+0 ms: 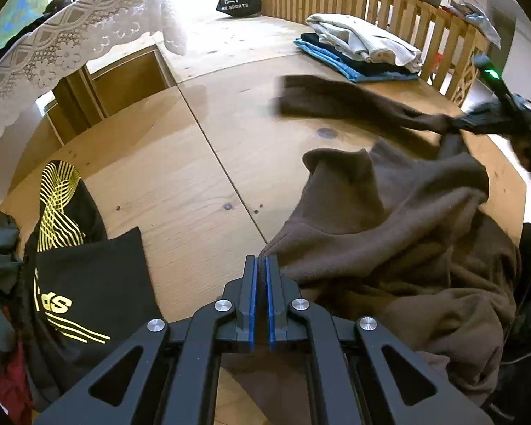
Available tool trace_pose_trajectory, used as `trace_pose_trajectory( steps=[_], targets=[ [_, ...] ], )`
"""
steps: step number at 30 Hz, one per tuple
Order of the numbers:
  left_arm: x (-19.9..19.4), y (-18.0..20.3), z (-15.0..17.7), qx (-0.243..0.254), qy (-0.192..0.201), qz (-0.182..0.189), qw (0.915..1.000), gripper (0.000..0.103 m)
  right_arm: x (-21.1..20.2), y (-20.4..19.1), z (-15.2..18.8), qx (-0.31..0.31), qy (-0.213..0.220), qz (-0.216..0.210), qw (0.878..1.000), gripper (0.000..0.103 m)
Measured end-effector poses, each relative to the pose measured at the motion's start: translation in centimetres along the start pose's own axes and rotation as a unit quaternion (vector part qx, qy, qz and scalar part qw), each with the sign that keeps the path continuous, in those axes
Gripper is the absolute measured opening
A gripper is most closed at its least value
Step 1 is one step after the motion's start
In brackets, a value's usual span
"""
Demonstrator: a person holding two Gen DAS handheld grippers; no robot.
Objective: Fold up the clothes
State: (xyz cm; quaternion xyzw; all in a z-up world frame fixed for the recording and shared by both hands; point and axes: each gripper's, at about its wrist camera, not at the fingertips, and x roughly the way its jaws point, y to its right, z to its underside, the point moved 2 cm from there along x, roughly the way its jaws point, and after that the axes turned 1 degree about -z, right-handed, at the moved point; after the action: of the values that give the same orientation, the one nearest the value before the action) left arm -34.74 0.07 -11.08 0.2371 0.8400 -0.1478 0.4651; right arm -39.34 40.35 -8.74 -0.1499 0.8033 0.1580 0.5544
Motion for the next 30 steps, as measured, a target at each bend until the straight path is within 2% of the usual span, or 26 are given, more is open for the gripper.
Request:
trace_pose_trajectory(
  steps=[1,2,4,5,6,8,10,14,16,18,21,22,23,24,26,30],
  targets=[
    [0.1,0.0,0.1,0.001,0.000,0.002,1.0000,0.004,-0.5,0.7,1.6,0.007,-0.014,0.023,1.000,0.024],
    [0.2,0.1,0.1,0.002,0.000,0.003,1.0000,0.004,-1.3,1.0,2.6,0.011,-0.012,0.046,0.999,0.042],
    [0.5,0.3,0.2,0.004,0.000,0.006,1.0000,0.004,-3.4,0.6,3.4,0.006,0.017,0.084,0.996,0.047],
    [0.6,0.4,0.2,0.005,0.000,0.007,1.0000,0.004,-4.6,-0.5,3.0,-0.013,0.046,0.081,0.996,0.047],
    [0.7,0.4,0.2,0.003,-0.001,0.007,1.0000,0.004,-5.3,-1.8,2.3,-0.036,0.064,0.051,0.996,0.047],
    [0.8,0.5,0.1,0.002,-0.002,0.006,1.0000,0.004,-5.8,-4.7,0.6,-0.079,0.076,-0.038,0.993,0.049],
    [0.7,0.7,0.2,0.003,-0.003,0.004,1.0000,0.004,-4.9,-7.2,-1.2,-0.111,0.061,-0.111,0.986,0.049],
    [1.0,0.9,0.4,0.006,-0.010,0.000,0.9999,0.004,-0.4,-10.4,-4.3,-0.161,0.010,-0.143,0.976,0.049],
    [1.2,1.0,0.5,0.013,-0.015,-0.002,0.9998,0.004,1.9,-10.7,-4.7,-0.161,-0.037,-0.168,0.972,0.049],
    [1.6,1.1,0.6,0.017,-0.021,0.000,0.9996,0.004,3.2,-10.5,-4.6,-0.151,-0.066,-0.201,0.966,0.049],
    [2.4,1.0,0.7,0.020,-0.028,0.000,0.9994,0.004,4.1,-10.7,-4.1,-0.164,-0.070,-0.208,0.962,0.050],
    [2.7,0.9,0.7,0.018,-0.029,0.002,0.9994,0.004,4.1,-10.8,-3.8,-0.172,-0.067,-0.210,0.960,0.043],
    [3.0,0.8,0.7,0.016,-0.030,0.003,0.9994,0.004,4.1,-11.0,-3.5,-0.181,-0.065,-0.212,0.958,0.022],
    [3.2,0.7,0.6,0.012,-0.029,0.003,0.9995,0.004,4.0,-11.1,-3.2,-0.187,-0.060,-0.210,0.958,0.014],
    [3.3,0.4,0.4,-0.005,-0.022,0.002,0.9998,0.004,3.4,-11.1,-2.8,-0.193,-0.037,-0.189,0.962,0.008],
    [1.5,0.1,-0.7,-0.032,0.016,-0.020,0.9992,0.004,-1.5,-9.5,-3.4,-0.168,0.057,-0.157,0.971,0.007]
  ],
)
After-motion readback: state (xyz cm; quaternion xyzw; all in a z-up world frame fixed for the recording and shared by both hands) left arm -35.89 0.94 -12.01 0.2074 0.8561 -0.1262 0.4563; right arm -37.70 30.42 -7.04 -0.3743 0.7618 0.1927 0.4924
